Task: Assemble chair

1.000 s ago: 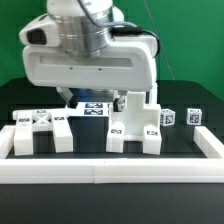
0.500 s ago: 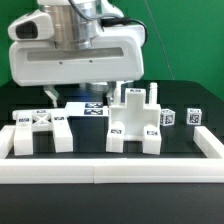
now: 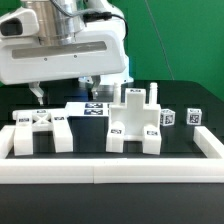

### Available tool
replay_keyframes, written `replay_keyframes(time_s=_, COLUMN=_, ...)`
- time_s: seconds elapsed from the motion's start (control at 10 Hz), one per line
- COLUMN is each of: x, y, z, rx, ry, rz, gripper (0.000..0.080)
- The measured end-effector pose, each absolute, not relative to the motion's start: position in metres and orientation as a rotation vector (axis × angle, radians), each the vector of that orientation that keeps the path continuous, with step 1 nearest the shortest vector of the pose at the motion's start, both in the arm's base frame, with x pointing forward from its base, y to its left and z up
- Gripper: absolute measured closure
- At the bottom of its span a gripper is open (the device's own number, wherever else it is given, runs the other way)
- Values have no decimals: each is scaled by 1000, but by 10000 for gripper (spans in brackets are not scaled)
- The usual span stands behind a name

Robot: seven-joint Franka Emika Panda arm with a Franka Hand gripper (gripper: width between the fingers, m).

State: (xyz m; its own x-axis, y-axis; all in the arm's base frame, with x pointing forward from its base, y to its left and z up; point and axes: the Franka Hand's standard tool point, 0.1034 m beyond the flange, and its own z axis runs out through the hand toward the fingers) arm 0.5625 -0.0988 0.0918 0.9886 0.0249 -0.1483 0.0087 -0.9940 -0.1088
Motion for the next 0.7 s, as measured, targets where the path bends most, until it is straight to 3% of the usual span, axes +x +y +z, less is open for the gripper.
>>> replay_keyframes(time_s=0.3, x=557, y=-107, z=87, rx=-3034, ry=-142, rz=177, gripper=151)
replay_keyframes(time_s=0.7, x=526, y=-124, z=62, rx=-3080, ry=-292, rz=82, gripper=151)
